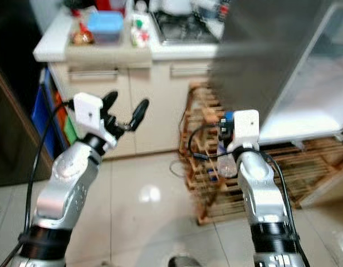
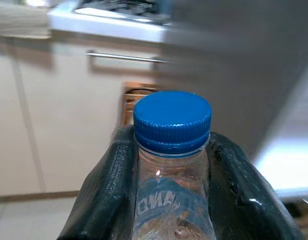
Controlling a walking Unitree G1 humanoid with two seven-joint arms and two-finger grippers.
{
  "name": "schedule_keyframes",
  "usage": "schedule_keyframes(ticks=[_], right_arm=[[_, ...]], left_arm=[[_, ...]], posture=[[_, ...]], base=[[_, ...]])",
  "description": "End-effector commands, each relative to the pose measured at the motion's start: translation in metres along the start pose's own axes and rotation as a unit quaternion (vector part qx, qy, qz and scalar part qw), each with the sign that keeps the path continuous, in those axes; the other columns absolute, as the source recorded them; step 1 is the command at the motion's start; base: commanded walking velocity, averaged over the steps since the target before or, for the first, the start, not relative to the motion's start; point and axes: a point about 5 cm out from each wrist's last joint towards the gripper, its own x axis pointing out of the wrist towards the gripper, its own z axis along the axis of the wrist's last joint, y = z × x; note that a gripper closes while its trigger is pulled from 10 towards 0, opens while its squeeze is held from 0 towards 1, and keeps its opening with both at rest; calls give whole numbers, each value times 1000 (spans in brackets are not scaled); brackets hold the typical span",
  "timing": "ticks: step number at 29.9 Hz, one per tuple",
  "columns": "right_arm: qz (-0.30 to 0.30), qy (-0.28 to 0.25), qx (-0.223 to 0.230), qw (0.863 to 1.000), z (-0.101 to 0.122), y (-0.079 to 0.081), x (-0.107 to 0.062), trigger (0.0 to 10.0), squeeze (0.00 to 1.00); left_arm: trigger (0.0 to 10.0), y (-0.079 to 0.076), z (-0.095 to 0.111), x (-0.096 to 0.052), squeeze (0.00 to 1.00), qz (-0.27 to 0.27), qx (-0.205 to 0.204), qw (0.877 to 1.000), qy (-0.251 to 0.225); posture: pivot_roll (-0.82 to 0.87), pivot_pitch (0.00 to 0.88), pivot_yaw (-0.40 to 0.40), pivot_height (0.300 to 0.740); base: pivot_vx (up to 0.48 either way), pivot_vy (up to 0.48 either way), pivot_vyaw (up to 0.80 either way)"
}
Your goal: Restocking fridge
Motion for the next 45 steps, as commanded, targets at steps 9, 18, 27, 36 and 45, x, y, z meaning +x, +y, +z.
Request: schedule_keyframes(ticks=[9, 18, 27, 36, 45], right_arm=[[-53, -34, 2, 998, 7, -16, -2, 0, 0], [-61, -39, 1, 997, 6, -18, -2, 0, 0], [-66, -36, -18, 997, 2, -22, -5, 0, 0], [-95, -24, -28, 995, -7, -31, -14, 10000, 0], [-103, -22, -27, 994, -13, -33, -20, 10000, 0]], left_arm=[[10000, -13, -3, 3, 0, -36, 0, 999, 3], [10000, -24, 1, 4, 0, -73, -3, 997, -13], [10000, -16, -12, 6, 0, -41, -9, 999, 20], [10000, 1, -22, 2, 0, 9, -22, 999, 36], [10000, -9, -26, 3, 0, -23, -22, 999, 41]], posture=[[-121, 21, -21, 724], [-129, 18, -17, 724], [-142, 17, -19, 724], [-150, 14, -21, 724], [-156, 0, -18, 724]], base=[[0, -303, -581], [0, -446, -590], [0, -295, -408], [0, 0, 0], [480, 0, 0]])
